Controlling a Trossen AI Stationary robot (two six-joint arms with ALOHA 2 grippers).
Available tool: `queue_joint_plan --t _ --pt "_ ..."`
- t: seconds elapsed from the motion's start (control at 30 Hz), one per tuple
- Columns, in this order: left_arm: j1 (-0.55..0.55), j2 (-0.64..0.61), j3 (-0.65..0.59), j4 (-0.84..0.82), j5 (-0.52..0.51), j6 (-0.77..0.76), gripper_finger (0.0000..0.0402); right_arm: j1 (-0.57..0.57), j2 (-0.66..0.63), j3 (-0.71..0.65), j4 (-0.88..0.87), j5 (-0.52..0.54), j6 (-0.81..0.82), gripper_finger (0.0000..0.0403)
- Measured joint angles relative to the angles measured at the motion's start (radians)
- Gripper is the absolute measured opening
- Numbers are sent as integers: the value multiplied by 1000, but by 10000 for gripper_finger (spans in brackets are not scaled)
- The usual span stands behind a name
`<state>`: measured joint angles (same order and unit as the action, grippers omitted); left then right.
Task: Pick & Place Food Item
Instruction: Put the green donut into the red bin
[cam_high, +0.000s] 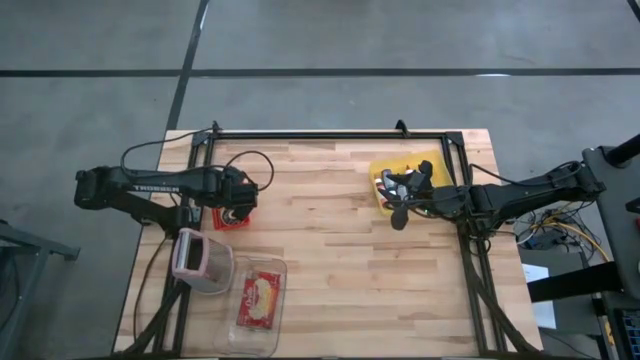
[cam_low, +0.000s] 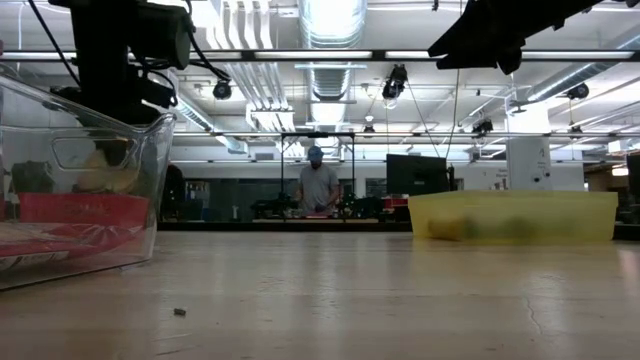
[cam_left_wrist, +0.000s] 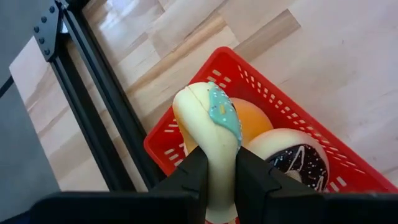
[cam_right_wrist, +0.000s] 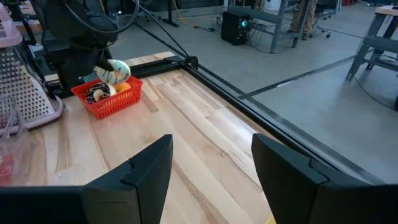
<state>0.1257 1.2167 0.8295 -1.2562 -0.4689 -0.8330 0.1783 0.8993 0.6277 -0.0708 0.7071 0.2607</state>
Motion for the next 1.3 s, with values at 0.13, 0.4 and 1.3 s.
queue_joint_plan --t 0.13,0.4,1.3 --pt "0 0 0 0 7 65 58 0 0 0 0 0 0 217" --pt "0 0 0 -18 9 258 58 0 0 0 0 0 0 217" --pt "0 -8 8 -27 -18 203 58 0 0 0 0 0 0 217"
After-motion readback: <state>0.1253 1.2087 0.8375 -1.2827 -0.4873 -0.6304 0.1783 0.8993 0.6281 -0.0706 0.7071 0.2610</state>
